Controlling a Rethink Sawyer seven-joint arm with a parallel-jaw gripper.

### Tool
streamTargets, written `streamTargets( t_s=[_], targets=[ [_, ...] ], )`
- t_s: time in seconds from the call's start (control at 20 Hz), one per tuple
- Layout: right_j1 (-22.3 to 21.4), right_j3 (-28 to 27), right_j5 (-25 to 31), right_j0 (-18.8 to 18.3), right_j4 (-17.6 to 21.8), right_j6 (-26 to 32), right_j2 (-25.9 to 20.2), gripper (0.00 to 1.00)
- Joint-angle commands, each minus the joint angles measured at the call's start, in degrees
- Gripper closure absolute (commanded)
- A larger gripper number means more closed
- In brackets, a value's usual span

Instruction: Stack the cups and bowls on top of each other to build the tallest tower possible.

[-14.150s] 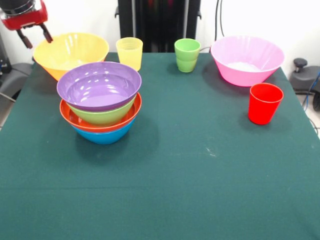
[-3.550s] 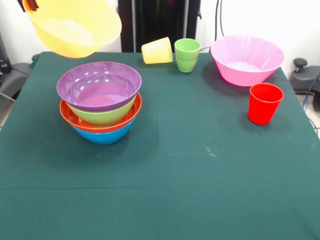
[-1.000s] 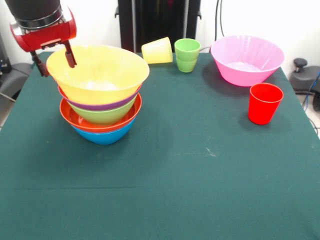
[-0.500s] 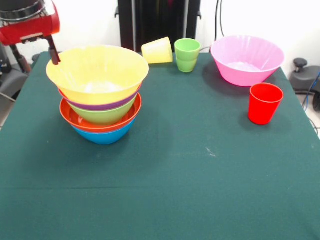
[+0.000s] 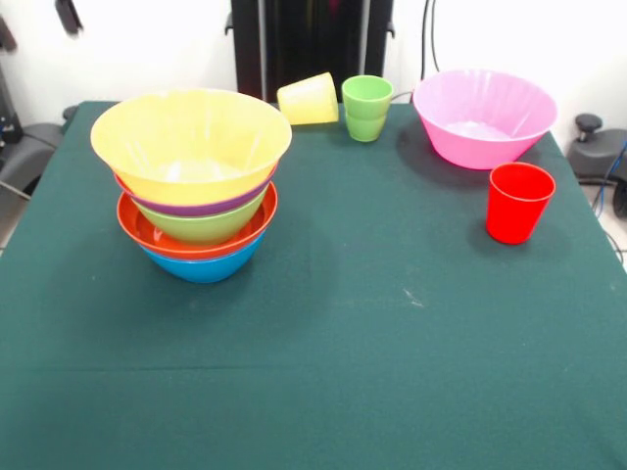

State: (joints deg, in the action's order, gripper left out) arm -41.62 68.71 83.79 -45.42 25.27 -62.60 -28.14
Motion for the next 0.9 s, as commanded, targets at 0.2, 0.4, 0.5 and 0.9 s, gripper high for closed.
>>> streamTargets(
  t_s=[0.2, 0.4, 0.5, 0.9],
  targets=[
    [-1.63, -6.86, 9.63, 5.62, 2.05, -1.18, 0.0, 0.0],
    [-4.7, 2.04, 2.64, 5.19, -0.44, -5.08, 1.94, 0.0],
    [-6.97, 7.24, -1.18, 5.37, -1.47, -7.13, 3.03, 0.0],
    [-14.53, 23.4, -16.11, 9.33, -3.88, -15.34, 7.18, 0.0]
  ],
)
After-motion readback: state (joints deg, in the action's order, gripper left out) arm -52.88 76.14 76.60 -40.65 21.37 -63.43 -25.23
